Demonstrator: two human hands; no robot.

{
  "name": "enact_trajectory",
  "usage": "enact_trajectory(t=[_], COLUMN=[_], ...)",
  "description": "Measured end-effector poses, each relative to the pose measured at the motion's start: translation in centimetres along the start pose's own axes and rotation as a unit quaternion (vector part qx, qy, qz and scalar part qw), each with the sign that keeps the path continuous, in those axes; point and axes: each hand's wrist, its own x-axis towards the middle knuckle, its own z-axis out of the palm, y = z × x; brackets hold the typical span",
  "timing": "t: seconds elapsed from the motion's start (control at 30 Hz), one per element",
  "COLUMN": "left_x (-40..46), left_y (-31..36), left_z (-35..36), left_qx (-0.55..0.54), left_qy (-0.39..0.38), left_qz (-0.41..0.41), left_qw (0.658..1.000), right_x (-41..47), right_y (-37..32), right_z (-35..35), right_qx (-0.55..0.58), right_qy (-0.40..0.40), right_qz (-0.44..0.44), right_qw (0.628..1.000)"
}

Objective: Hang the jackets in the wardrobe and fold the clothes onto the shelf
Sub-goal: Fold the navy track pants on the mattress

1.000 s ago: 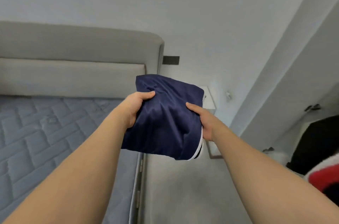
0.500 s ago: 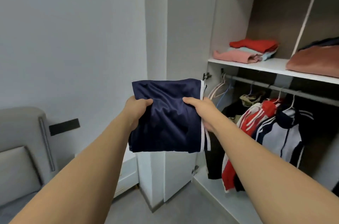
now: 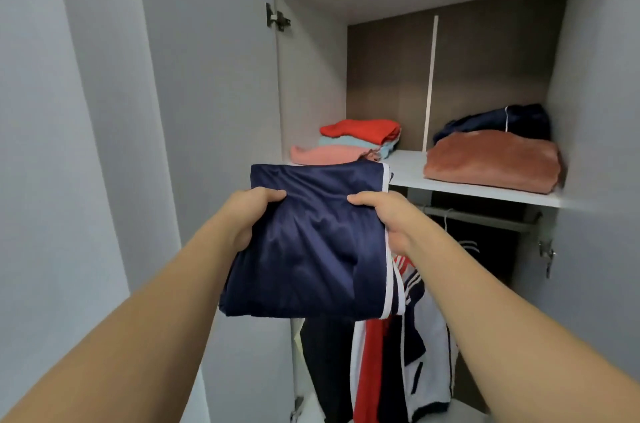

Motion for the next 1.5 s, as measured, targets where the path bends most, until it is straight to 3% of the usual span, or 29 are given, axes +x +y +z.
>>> enact_trajectory(t=[0.2, 0.3, 0.47, 0.63, 0.77, 0.9, 1.0, 1.13, 1.17, 1.23, 1.3, 1.37, 1.47, 1.5], left_x=[9.8, 15.5, 24.6, 32.8, 38.1, 42.9, 47.1, 52.7, 53.4, 54.2, 54.1, 53.2, 51.1, 50.1], left_y=[4.5, 7.7, 14.2, 20.7, 26.6, 30.7, 29.3, 18.1, 15.2, 11.9, 12.0, 12.6, 11.5, 10.4], left_z=[2.8, 3.5, 6.2, 9.0, 10.1, 12.9, 17.4, 23.0, 23.9, 24.3, 22.6, 19.7, 15.5, 14.5], left_qx=[-0.041, -0.030, 0.038, 0.175, 0.293, 0.411, 0.541, 0.629, 0.631, 0.589, 0.499, 0.419, 0.460, 0.482], left_qy=[-0.044, -0.061, -0.090, -0.072, -0.049, -0.072, -0.131, -0.222, -0.220, -0.208, -0.213, -0.226, -0.215, -0.180], left_qz=[0.062, 0.080, 0.127, 0.205, 0.324, 0.417, 0.385, 0.314, 0.301, 0.283, 0.295, 0.308, 0.314, 0.324], left_qw=[0.996, 0.994, 0.987, 0.960, 0.898, 0.807, 0.736, 0.675, 0.680, 0.728, 0.786, 0.824, 0.802, 0.794], right_x=[8.2, 12.6, 19.4, 26.8, 32.8, 38.8, 41.9, 42.7, 42.6, 42.2, 41.9, 42.2, 42.5, 42.7], right_y=[-3.1, -5.2, -9.8, -13.7, -15.6, -15.4, -12.7, -6.8, -5.8, -5.1, -5.9, -7.1, -7.9, -8.0], right_z=[-0.3, 0.4, -0.2, -0.7, 0.1, 0.2, -1.5, -4.1, -4.7, -5.0, -4.8, -4.5, -3.5, -3.0], right_qx=[0.026, 0.049, 0.054, 0.059, 0.101, 0.110, 0.099, 0.069, 0.084, 0.080, 0.043, -0.015, -0.049, -0.057], right_qy=[0.081, 0.077, 0.097, 0.093, 0.043, 0.011, 0.019, 0.123, 0.151, 0.178, 0.190, 0.221, 0.243, 0.243], right_qz=[-0.038, -0.029, -0.056, -0.104, -0.147, -0.171, -0.097, 0.023, 0.030, 0.041, 0.045, 0.045, 0.048, 0.053], right_qw=[0.996, 0.995, 0.992, 0.988, 0.983, 0.979, 0.990, 0.990, 0.984, 0.980, 0.980, 0.974, 0.968, 0.967])
